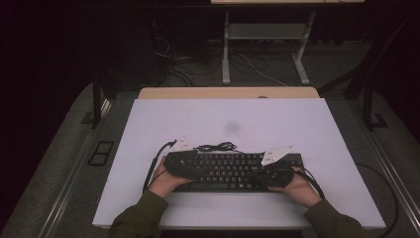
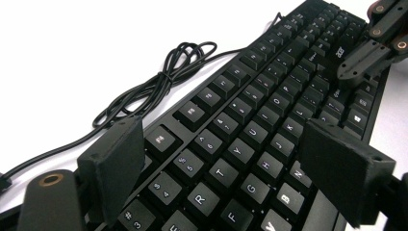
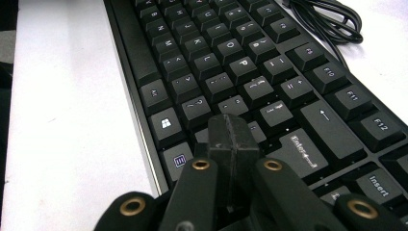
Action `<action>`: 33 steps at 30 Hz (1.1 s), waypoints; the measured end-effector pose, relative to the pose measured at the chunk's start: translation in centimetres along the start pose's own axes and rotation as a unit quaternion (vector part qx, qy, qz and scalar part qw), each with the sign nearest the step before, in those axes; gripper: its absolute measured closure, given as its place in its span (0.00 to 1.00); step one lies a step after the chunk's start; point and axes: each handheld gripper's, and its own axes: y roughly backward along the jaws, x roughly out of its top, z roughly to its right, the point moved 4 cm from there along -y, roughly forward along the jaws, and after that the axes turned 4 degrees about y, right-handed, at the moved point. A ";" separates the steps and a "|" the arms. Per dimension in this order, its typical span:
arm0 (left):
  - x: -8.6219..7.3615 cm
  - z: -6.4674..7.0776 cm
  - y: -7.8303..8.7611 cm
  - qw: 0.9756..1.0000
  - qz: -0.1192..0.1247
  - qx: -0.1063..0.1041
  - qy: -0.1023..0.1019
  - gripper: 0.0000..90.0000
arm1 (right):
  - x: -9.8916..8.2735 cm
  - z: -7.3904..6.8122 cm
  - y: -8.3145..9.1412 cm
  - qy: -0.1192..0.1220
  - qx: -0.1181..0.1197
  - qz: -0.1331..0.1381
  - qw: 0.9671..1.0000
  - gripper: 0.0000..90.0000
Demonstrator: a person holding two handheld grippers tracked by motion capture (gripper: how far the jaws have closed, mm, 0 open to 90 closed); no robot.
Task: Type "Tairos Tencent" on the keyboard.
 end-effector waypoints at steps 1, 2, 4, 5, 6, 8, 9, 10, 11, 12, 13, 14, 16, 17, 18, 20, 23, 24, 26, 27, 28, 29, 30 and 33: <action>0.0 0.0 0.0 1.000 0.001 -0.001 -0.002 0.17 | 0.0 0.0 0.0 -0.002 0.001 0.000 1.000 1.00; 0.0 0.1 0.0 1.000 0.001 -0.002 -0.003 0.17 | 0.0 0.0 0.1 -0.002 0.001 0.000 1.000 1.00; 0.1 0.1 0.0 1.000 0.004 -0.003 -0.002 0.17 | 0.0 0.1 0.2 -0.006 0.003 0.002 1.000 1.00; 0.1 0.1 0.1 1.000 0.006 -0.004 -0.002 0.17 | 0.1 0.1 0.2 -0.005 0.002 0.005 1.000 1.00; 0.1 0.1 0.1 1.000 0.006 -0.005 -0.004 0.17 | 0.2 0.1 0.3 -0.007 0.004 0.010 1.000 1.00; 0.1 0.1 0.1 1.000 0.006 -0.006 -0.006 0.16 | 0.3 0.2 0.5 -0.011 0.006 0.019 1.000 1.00; 0.1 0.1 0.1 1.000 0.006 -0.006 -0.006 0.16 | 0.3 0.2 0.6 -0.012 0.005 0.021 1.000 1.00; 0.1 0.1 0.1 1.000 0.007 -0.007 -0.006 0.16 | 0.3 0.2 0.6 -0.013 0.006 0.023 1.000 1.00; 0.1 0.1 0.1 1.000 0.008 -0.008 -0.006 0.15 | 0.4 0.2 0.7 -0.018 0.009 0.028 0.999 0.99; 0.1 0.1 0.1 1.000 0.008 -0.009 -0.007 0.15 | 0.4 0.3 0.7 -0.020 0.011 0.032 0.999 0.96; 0.1 0.2 0.1 1.000 0.009 -0.008 -0.008 0.15 | 0.5 0.3 0.8 -0.025 0.012 0.038 0.999 0.93; 0.0 0.2 0.1 1.000 0.010 -0.008 -0.008 0.14 | 0.6 0.4 0.9 -0.029 0.013 0.043 0.999 0.88; 0.0 0.2 0.1 1.000 0.011 -0.007 -0.008 0.13 | 0.7 0.5 0.9 -0.036 0.007 0.051 0.998 0.76; 0.0 0.2 0.2 1.000 0.012 -0.007 -0.008 0.13 | 0.7 0.5 0.9 -0.039 0.004 0.054 0.998 0.69; 0.0 0.2 0.2 1.000 0.012 -0.008 -0.008 0.12 | 0.7 0.6 1.0 -0.039 -0.007 0.057 0.998 0.61; -0.1 0.2 0.2 1.000 0.013 -0.008 -0.010 0.12 | 0.8 0.8 1.1 -0.043 -0.024 0.063 0.997 0.52; -0.2 0.2 0.2 1.000 0.011 -0.009 -0.004 0.12 | 0.8 1.0 1.2 -0.055 -0.026 0.072 0.996 0.44; -0.3 0.2 0.2 1.000 0.013 -0.009 -0.004 0.12 | 0.9 1.0 1.2 -0.056 -0.028 0.073 0.995 0.43; -0.2 0.2 0.3 1.000 0.015 -0.010 -0.004 0.12 | 0.9 1.1 1.2 -0.057 -0.034 0.076 0.995 0.40; -0.2 0.2 0.4 1.000 0.016 -0.009 -0.005 0.13 | 0.9 1.1 1.3 -0.059 -0.036 0.077 0.995 0.39; -0.2 0.2 0.4 1.000 0.017 -0.008 -0.005 0.13 | 0.9 1.1 1.3 -0.059 -0.036 0.076 0.995 0.39; -0.3 0.2 0.5 1.000 0.018 -0.008 -0.005 0.13 | 1.0 1.1 1.3 -0.059 -0.036 0.076 0.995 0.39; -0.3 0.2 0.5 1.000 0.017 -0.008 -0.005 0.14 | 1.0 1.1 1.2 -0.059 -0.036 0.077 0.995 0.39; -0.4 0.3 0.7 1.000 0.018 -0.007 -0.005 0.14 | 1.1 1.2 1.2 -0.057 -0.037 0.079 0.995 0.38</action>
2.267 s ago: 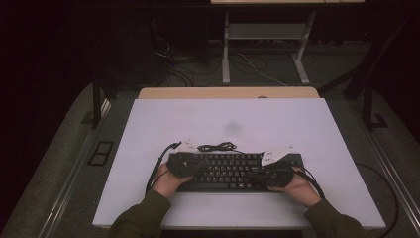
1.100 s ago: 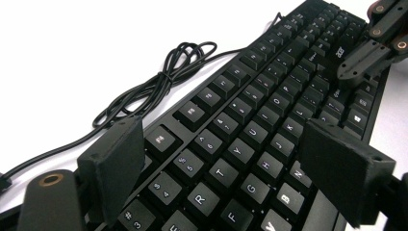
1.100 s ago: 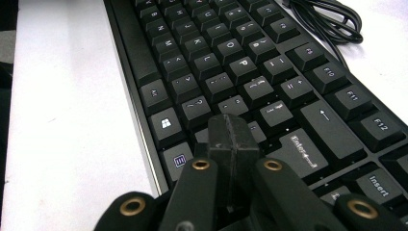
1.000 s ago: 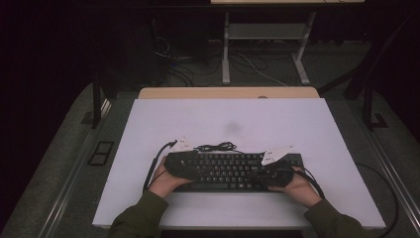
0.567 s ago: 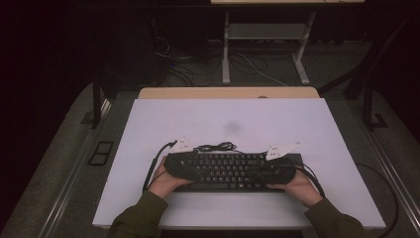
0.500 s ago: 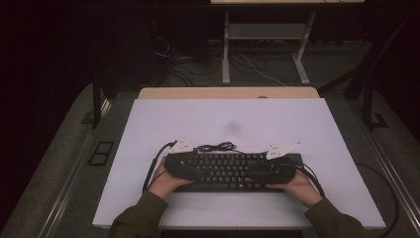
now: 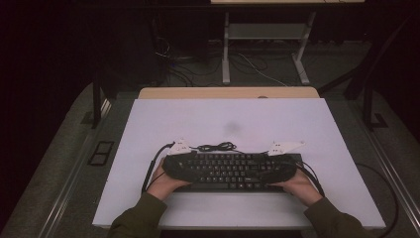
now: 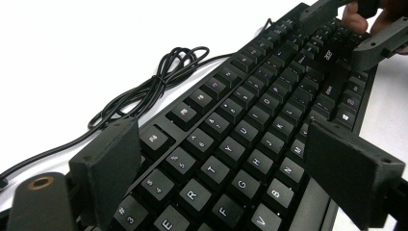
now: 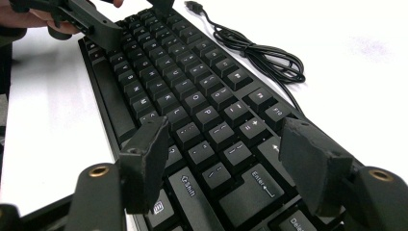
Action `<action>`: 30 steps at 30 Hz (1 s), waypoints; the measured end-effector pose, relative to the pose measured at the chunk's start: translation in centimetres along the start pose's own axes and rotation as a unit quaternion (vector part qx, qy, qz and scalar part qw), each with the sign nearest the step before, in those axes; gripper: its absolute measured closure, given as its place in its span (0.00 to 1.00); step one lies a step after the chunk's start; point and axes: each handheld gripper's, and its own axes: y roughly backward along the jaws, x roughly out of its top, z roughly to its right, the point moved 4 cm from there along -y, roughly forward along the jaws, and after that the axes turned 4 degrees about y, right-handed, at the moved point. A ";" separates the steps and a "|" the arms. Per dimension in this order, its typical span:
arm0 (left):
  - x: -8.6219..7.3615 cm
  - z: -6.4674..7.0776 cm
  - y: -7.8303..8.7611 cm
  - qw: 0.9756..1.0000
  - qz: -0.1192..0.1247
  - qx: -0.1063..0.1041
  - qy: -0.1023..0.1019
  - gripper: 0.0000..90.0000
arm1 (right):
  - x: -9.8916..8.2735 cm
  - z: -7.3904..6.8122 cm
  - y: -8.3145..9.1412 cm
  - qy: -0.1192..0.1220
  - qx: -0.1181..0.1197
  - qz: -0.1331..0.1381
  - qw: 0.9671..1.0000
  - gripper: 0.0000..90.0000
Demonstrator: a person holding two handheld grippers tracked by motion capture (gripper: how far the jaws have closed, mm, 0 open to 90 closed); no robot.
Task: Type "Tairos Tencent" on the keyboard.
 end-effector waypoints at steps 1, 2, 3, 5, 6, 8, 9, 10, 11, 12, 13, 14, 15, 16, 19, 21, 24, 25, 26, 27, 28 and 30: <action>0.0 0.0 0.0 1.000 0.000 0.001 0.001 0.14 | 0.0 0.0 -0.1 0.000 -0.001 0.002 1.000 0.37; -0.1 0.0 0.1 1.000 0.001 0.001 0.001 0.14 | 0.1 0.0 -0.1 0.001 -0.001 0.002 1.000 0.37; -0.1 0.0 0.2 1.000 0.001 0.002 0.002 0.14 | 0.1 0.0 -0.1 -0.001 0.000 0.001 1.000 0.37; -0.1 0.0 0.3 1.000 0.004 0.002 0.003 0.14 | 0.2 0.0 -0.3 0.000 0.001 0.004 1.000 0.36; -0.2 0.0 0.3 1.000 0.006 0.002 0.003 0.14 | 0.2 0.0 -0.3 0.000 0.001 0.004 1.000 0.36; -0.2 -0.1 0.5 1.000 0.007 0.003 0.005 0.14 | 0.3 0.0 -0.4 0.002 0.001 0.003 1.000 0.36; -0.2 -0.1 0.5 1.000 0.008 0.004 0.006 0.14 | 0.3 0.0 -0.4 0.000 0.002 0.004 1.000 0.35; -0.3 -0.1 0.6 1.000 0.009 0.005 0.006 0.14 | 0.4 0.0 -0.5 -0.001 0.002 0.006 1.000 0.35; -0.3 -0.1 0.7 1.000 0.009 0.005 0.005 0.14 | 0.4 0.0 -0.6 0.001 0.002 0.006 1.000 0.35; -0.4 0.0 0.8 1.000 0.010 0.006 0.007 0.14 | 0.5 0.0 -0.6 0.001 0.003 0.006 1.000 0.34; -0.5 -0.1 0.8 1.000 0.011 0.007 0.007 0.14 | 0.5 -0.1 -0.7 0.002 0.004 0.007 1.000 0.34; -0.5 -0.1 0.9 1.000 0.011 0.008 0.009 0.14 | 0.6 0.0 -0.8 0.002 0.004 0.007 1.000 0.34; -0.6 -0.1 1.0 1.000 0.012 0.009 0.008 0.14 | 0.6 0.0 -0.8 0.002 0.005 0.006 1.000 0.34; -0.6 -0.1 1.1 1.000 0.013 0.010 0.010 0.15 | 0.7 0.0 -0.9 0.002 0.006 0.008 1.000 0.34; -0.8 -0.3 1.4 1.000 0.014 0.014 0.013 0.15 | 0.9 0.0 -1.1 0.003 0.009 0.009 1.000 0.33; -0.9 -0.3 1.5 1.000 0.015 0.016 0.014 0.15 | 1.1 0.0 -1.3 0.005 0.011 0.010 1.000 0.33; -1.1 -0.3 1.8 1.000 0.017 0.020 0.013 0.16 | 1.2 -0.1 -1.5 0.007 0.013 0.010 1.000 0.33; -1.1 -0.3 1.9 0.999 0.018 0.022 0.014 0.16 | 1.2 -0.1 -1.5 0.007 0.014 0.010 1.000 0.33; -1.2 -0.3 2.0 0.999 0.019 0.023 0.015 0.16 | 1.3 -0.1 -1.6 0.007 0.013 0.010 1.000 0.33; -1.2 -0.3 2.1 0.999 0.019 0.024 0.014 0.16 | 1.3 -0.2 -1.6 0.009 0.014 0.010 1.000 0.33; -1.3 -0.3 2.2 0.999 0.020 0.026 0.014 0.16 | 1.4 -0.2 -1.7 0.010 0.014 0.011 1.000 0.33; -1.4 -0.4 2.4 0.999 0.020 0.029 0.015 0.17 | 1.4 -0.2 -1.8 0.009 0.015 0.011 1.000 0.33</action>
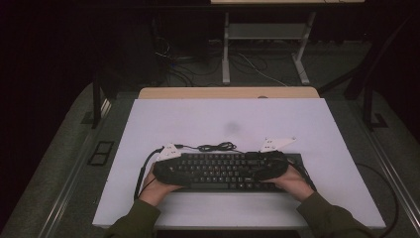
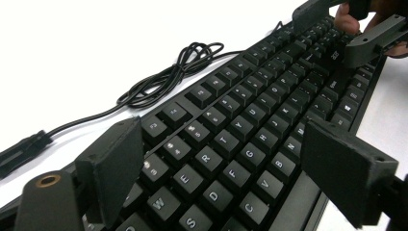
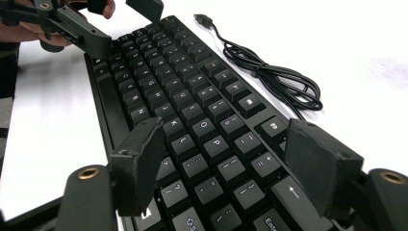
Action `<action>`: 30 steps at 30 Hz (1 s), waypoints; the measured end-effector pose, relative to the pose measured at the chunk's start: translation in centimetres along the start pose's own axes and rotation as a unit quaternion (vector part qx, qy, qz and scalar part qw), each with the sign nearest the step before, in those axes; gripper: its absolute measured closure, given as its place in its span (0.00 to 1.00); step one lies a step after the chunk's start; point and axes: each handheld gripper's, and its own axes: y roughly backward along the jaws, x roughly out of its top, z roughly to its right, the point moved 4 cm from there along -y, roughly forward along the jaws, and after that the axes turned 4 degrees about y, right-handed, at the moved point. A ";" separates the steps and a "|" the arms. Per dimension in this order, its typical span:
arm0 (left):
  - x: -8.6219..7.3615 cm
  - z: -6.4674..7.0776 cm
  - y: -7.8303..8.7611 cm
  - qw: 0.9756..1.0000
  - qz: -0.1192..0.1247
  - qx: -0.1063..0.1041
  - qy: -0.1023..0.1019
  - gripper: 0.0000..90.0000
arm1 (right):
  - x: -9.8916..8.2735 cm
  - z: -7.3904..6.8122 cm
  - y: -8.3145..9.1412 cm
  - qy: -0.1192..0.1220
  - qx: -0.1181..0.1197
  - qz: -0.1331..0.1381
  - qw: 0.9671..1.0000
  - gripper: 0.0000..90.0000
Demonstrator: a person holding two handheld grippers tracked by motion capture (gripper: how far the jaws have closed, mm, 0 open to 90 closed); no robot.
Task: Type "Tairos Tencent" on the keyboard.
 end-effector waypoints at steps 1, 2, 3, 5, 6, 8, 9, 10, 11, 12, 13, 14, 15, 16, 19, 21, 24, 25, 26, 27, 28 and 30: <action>-0.1 0.0 0.1 1.000 0.001 0.002 0.003 0.17 | 0.0 0.0 -0.1 0.001 0.001 -0.001 1.000 0.33; -0.1 -0.1 0.2 1.000 0.000 0.003 0.001 0.18 | 0.0 0.0 -0.2 0.001 0.001 -0.001 1.000 0.33; -0.2 -0.2 0.3 1.000 0.002 0.006 0.002 0.19 | 0.1 0.0 -0.3 0.001 0.002 -0.002 1.000 0.33; -0.3 -0.3 0.6 1.000 0.004 0.011 0.004 0.21 | 0.1 0.0 -0.4 0.003 0.003 -0.002 1.000 0.33; -0.4 -0.4 0.7 1.000 0.005 0.014 0.003 0.23 | 0.2 0.0 -0.4 0.004 0.003 -0.002 1.000 0.33; -0.6 -0.5 0.9 1.000 0.004 0.021 0.003 0.26 | 0.2 0.0 -0.5 0.003 0.003 -0.002 1.000 0.33; -0.7 -0.6 1.0 1.000 0.005 0.023 0.005 0.27 | 0.2 0.0 -0.5 0.004 0.005 -0.002 1.000 0.33; -0.8 -0.6 1.1 1.000 0.004 0.025 0.006 0.29 | 0.3 0.0 -0.6 0.004 0.005 -0.001 1.000 0.33; -0.9 -0.7 1.2 1.000 0.003 0.027 0.004 0.31 | 0.3 0.0 -0.6 0.004 0.005 -0.001 1.000 0.33; -1.0 -0.7 1.3 1.000 0.003 0.029 0.005 0.34 | 0.3 0.0 -0.6 0.005 0.006 -0.001 1.000 0.33; -1.1 -0.8 1.4 0.999 0.003 0.032 0.006 0.36 | 0.3 0.0 -0.7 0.005 0.006 -0.001 1.000 0.33; -1.2 -0.8 1.5 0.999 0.001 0.034 0.004 0.39 | 0.4 0.0 -0.7 0.006 0.006 0.000 1.000 0.33; -1.3 -0.8 1.6 0.999 0.002 0.036 0.005 0.42 | 0.4 0.0 -0.8 0.006 0.007 0.000 1.000 0.33; -1.4 -0.9 1.7 0.999 0.002 0.038 0.006 0.45 | 0.4 0.0 -0.8 0.006 0.008 0.000 1.000 0.33; -1.7 -1.0 1.9 0.999 -0.003 0.046 0.005 0.56 | 0.6 -0.1 -1.0 0.007 0.011 0.000 1.000 0.33; -1.8 -1.1 2.0 0.999 -0.006 0.047 0.008 0.64 | 0.6 -0.1 -1.2 0.009 0.012 -0.001 1.000 0.33; -2.0 -1.2 2.1 0.999 -0.007 0.046 0.011 0.75 | 0.7 -0.2 -1.4 0.011 0.015 -0.003 1.000 0.33; -2.0 -1.2 2.1 0.999 -0.009 0.046 0.009 0.77 | 0.7 -0.3 -1.4 0.011 0.016 -0.003 1.000 0.33; -2.1 -1.2 2.1 0.999 -0.012 0.045 0.008 0.81 | 0.8 -0.3 -1.4 0.012 0.016 -0.003 1.000 0.33; -2.1 -1.2 2.1 0.999 -0.014 0.043 0.009 0.84 | 0.8 -0.3 -1.5 0.012 0.017 -0.004 1.000 0.33; -2.2 -1.1 2.1 0.999 -0.016 0.043 0.011 0.87 | 0.8 -0.3 -1.5 0.012 0.017 -0.003 1.000 0.33; -2.3 -1.2 2.1 0.999 -0.024 0.045 0.012 0.92 | 0.8 -0.3 -1.6 0.012 0.018 -0.004 1.000 0.33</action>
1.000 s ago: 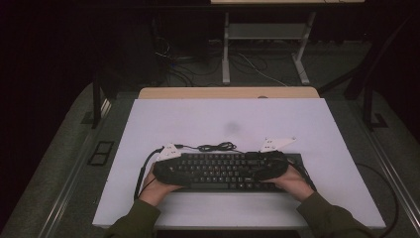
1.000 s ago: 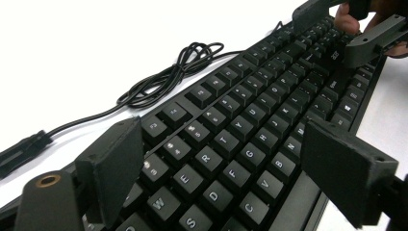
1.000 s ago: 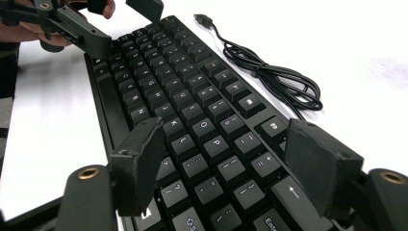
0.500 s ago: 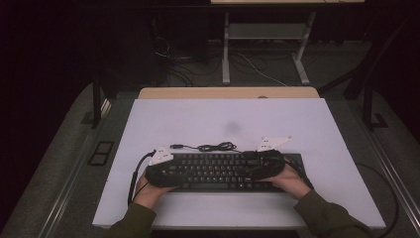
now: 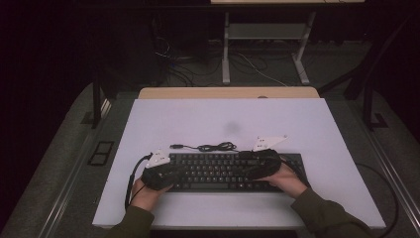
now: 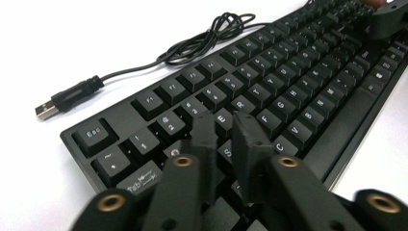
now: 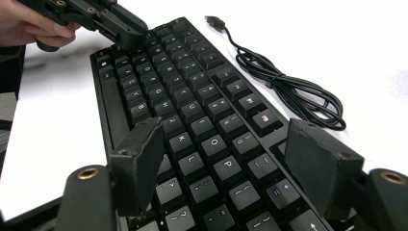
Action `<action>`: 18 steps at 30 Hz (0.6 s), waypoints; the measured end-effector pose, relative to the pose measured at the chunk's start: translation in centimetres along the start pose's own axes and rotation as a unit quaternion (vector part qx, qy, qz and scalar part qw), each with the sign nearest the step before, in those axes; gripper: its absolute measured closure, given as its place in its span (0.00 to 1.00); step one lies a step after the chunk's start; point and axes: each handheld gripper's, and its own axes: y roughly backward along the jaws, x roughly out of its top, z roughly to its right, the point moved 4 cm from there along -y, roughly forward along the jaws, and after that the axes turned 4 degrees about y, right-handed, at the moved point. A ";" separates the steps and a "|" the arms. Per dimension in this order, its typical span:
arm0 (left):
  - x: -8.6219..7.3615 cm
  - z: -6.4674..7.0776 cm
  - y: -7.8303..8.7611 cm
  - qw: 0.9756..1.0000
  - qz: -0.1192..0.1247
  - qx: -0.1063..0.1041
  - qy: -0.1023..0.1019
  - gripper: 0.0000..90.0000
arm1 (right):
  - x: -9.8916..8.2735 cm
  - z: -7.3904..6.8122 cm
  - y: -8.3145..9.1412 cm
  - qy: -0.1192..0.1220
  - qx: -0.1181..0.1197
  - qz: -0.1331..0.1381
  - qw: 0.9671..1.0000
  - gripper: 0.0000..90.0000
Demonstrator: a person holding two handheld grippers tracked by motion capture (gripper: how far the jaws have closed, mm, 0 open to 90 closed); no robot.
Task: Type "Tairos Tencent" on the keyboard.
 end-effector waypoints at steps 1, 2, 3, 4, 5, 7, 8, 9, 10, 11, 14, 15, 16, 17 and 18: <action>-0.1 0.0 0.0 1.000 -0.002 0.000 0.003 0.94 | 0.0 0.0 0.0 0.002 0.001 -0.001 1.000 0.33; -0.1 -0.1 0.0 1.000 -0.004 0.001 0.004 0.96 | 0.0 0.0 0.0 0.002 0.001 -0.001 1.000 0.33; -0.2 -0.1 0.0 1.000 -0.005 0.001 0.005 0.98 | 0.1 0.0 -0.1 0.003 0.002 -0.001 1.000 0.33; -0.2 -0.2 0.1 1.000 -0.006 0.002 0.007 0.99 | 0.1 0.0 -0.1 0.004 0.002 0.000 1.000 0.33; -0.2 -0.2 0.1 1.000 -0.006 0.003 0.008 0.99 | 0.1 0.0 -0.1 0.004 0.002 -0.001 1.000 0.33; -0.3 -0.3 0.2 1.000 -0.006 0.005 0.008 0.99 | 0.1 0.0 -0.2 0.003 0.002 0.000 1.000 0.33; -0.3 -0.3 0.2 1.000 -0.007 0.004 0.008 0.99 | 0.1 0.0 -0.2 0.004 0.003 0.000 1.000 0.33; -0.3 -0.2 0.2 1.000 -0.007 0.004 0.009 0.99 | 0.1 -0.1 -0.2 0.004 0.003 -0.001 1.000 0.33; -0.3 -0.2 0.2 1.000 -0.007 0.005 0.009 0.99 | 0.1 -0.1 -0.3 0.004 0.004 -0.001 1.000 0.33; -0.3 -0.2 0.2 1.000 -0.009 0.006 0.007 0.99 | 0.2 -0.1 -0.3 0.006 0.003 -0.001 1.000 0.33; -0.4 -0.2 0.1 1.000 -0.012 0.007 0.006 0.99 | 0.2 -0.1 -0.3 0.006 0.005 -0.002 1.000 0.33; -0.4 -0.2 0.1 1.000 -0.014 0.008 0.005 0.99 | 0.2 -0.1 -0.3 0.006 0.005 -0.002 1.000 0.33; -0.5 -0.2 0.0 1.000 -0.014 0.008 0.005 0.99 | 0.2 -0.1 -0.3 0.007 0.005 -0.002 1.000 0.33; -0.5 -0.2 0.0 1.000 -0.013 0.007 0.006 0.99 | 0.2 -0.1 -0.3 0.006 0.005 -0.001 1.000 0.33; -0.5 -0.2 -0.1 1.000 -0.013 0.007 0.006 0.99 | 0.2 -0.1 -0.3 0.006 0.005 -0.001 1.000 0.33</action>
